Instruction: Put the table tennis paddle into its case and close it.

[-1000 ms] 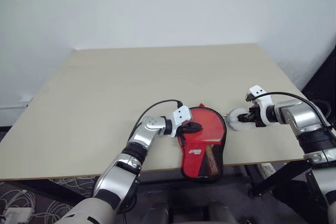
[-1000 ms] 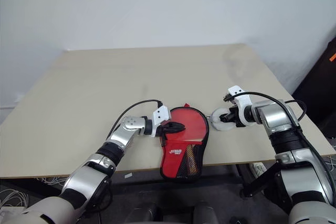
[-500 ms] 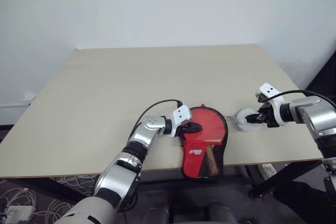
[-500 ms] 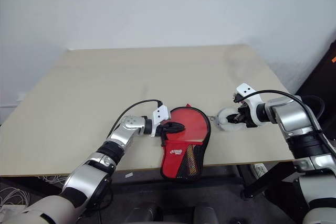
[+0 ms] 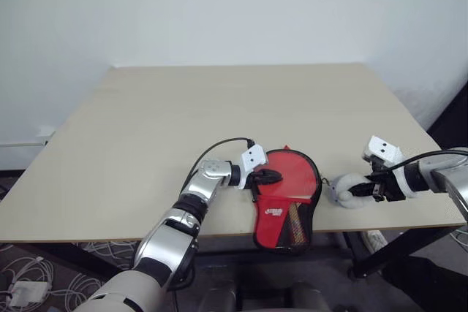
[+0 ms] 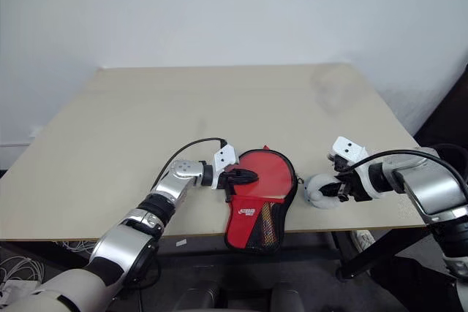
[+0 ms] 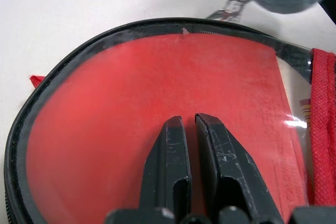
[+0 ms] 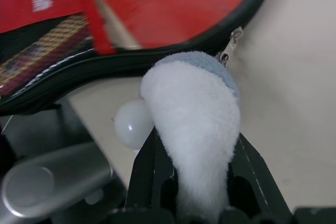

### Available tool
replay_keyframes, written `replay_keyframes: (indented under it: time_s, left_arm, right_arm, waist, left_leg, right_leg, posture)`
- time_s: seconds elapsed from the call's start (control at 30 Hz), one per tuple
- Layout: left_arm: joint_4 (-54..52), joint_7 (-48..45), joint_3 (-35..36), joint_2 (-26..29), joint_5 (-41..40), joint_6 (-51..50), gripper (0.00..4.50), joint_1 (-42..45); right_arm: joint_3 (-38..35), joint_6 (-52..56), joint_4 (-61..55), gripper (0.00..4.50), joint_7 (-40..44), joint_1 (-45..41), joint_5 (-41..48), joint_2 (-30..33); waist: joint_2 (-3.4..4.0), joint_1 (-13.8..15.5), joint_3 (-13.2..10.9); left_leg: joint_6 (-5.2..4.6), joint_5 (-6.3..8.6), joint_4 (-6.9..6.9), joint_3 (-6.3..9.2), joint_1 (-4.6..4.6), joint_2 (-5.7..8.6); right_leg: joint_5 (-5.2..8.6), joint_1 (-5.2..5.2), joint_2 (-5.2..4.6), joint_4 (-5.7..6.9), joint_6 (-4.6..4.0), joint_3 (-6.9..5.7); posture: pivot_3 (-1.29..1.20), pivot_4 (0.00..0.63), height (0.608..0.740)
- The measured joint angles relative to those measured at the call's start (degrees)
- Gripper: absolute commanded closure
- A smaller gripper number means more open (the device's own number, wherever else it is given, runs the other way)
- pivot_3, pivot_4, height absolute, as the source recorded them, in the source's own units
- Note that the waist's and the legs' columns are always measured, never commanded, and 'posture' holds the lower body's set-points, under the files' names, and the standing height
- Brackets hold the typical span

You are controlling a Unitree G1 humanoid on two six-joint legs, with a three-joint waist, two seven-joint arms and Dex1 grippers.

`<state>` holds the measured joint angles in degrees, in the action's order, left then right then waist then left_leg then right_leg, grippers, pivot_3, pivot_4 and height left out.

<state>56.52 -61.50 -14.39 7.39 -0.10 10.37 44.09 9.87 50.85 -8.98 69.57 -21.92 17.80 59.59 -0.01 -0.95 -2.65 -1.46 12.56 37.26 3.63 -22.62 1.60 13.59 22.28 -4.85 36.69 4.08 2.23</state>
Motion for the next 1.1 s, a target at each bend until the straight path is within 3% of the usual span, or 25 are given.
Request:
replay_keyframes:
  time_s: [0.57, 1.1]
  left_arm:
    - [0.92, -0.04, 0.30, -0.02, 0.07, -0.20, 4.21, 0.27]
    - [0.90, 0.01, 0.35, -0.12, 0.09, -0.76, 4.21, 0.27]
  right_arm:
    - [-6.42, -6.80, -18.17, 4.07, 5.21, 20.04, 5.91, 7.89]
    - [-7.94, -12.05, -25.81, 4.07, 8.73, 30.47, 7.63, 13.72]
  waist:
    - [-0.15, 1.61, -0.04]
    - [-0.23, 1.79, -0.06]
  left_leg:
    - [-0.04, 0.14, 0.24, -0.03, -0.04, -0.04]
    - [-0.11, 0.42, 0.65, -0.06, -0.04, -0.07]
  right_leg:
    - [0.06, -0.06, -0.01, -0.01, 0.09, -0.02]
    - [0.13, -0.16, -0.04, -0.03, 0.17, -0.05]
  posture:
    - [0.00, 0.000, 0.740]
    - [0.00, 0.000, 0.740]
